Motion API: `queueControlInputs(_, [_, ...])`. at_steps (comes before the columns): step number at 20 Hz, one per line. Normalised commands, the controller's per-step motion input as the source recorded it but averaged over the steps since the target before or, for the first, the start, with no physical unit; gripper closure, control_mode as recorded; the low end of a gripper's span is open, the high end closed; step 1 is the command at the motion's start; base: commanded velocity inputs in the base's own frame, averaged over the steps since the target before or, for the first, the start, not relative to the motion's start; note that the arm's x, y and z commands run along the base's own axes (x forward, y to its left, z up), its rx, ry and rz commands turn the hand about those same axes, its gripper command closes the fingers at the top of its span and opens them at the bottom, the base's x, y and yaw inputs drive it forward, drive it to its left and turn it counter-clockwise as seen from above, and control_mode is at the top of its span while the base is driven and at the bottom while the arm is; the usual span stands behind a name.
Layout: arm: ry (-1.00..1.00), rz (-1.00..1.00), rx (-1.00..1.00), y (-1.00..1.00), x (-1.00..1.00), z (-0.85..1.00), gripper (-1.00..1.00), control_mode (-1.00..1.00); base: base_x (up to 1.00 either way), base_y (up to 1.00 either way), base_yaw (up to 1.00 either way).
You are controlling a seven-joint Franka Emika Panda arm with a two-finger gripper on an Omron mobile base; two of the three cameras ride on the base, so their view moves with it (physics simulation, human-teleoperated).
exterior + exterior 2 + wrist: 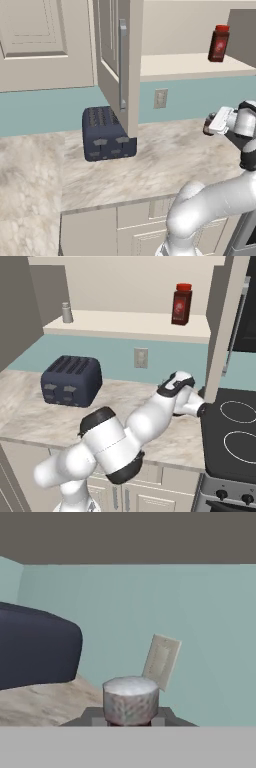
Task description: Collect the paprika, ketchup, and shaker from the cabinet and place them next to the stove.
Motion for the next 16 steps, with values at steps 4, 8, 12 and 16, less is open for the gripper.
queueControlInputs(4, [0.00, 0.00, 0.05, -0.42, 0.38, -0.07, 1.00, -1.00, 0.00, 0.00, 0.00])
queueControlInputs(8, [0.03, -0.01, 0.01, -0.20, 0.37, -0.16, 1.00, -1.00, 0.00, 0.00, 0.00])
queueControlInputs(12, [0.02, -0.02, 0.00, -0.05, 0.36, -0.33, 1.00, -1.00, 0.00, 0.00, 0.00])
queueControlInputs(16, [0.00, -0.01, 0.00, -0.12, 0.25, -0.32, 1.00, -1.00, 0.00, 0.00, 0.00])
